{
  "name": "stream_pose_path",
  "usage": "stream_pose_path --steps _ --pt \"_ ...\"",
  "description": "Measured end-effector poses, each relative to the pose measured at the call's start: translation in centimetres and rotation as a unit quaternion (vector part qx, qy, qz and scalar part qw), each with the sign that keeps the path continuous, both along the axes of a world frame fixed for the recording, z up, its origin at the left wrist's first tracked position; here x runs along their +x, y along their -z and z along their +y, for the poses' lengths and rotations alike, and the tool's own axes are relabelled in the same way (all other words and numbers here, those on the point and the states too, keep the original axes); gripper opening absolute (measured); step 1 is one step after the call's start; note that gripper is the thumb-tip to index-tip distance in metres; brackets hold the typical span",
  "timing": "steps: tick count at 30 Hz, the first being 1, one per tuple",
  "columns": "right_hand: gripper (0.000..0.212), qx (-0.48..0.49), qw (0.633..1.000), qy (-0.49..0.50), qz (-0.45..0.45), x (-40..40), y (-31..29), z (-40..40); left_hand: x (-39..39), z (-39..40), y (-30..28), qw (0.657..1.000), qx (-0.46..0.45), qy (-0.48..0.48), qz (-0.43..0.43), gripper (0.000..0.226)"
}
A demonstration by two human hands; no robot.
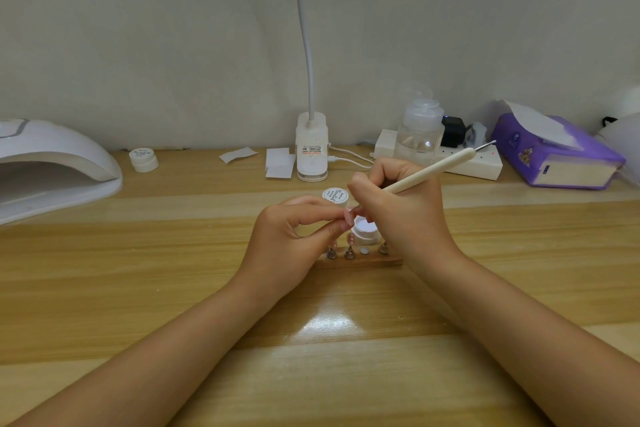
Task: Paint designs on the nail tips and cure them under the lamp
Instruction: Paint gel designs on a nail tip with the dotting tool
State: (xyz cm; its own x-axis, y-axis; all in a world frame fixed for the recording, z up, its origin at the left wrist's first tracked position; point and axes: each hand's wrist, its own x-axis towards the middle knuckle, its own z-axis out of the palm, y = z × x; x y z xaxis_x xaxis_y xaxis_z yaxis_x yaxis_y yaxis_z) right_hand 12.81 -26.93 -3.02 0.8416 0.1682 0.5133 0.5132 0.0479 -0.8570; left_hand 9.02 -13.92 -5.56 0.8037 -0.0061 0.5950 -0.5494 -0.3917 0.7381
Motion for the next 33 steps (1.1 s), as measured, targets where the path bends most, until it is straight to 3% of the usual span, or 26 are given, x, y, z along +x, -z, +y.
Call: stream_pose_path --steps 33 --pt "0.037 0.002 1.0 -0.002 -0.004 -0.01 -0.07 0.09 -0.02 -0.12 -0.14 1.0 -0.004 0.002 -0.005 0.023"
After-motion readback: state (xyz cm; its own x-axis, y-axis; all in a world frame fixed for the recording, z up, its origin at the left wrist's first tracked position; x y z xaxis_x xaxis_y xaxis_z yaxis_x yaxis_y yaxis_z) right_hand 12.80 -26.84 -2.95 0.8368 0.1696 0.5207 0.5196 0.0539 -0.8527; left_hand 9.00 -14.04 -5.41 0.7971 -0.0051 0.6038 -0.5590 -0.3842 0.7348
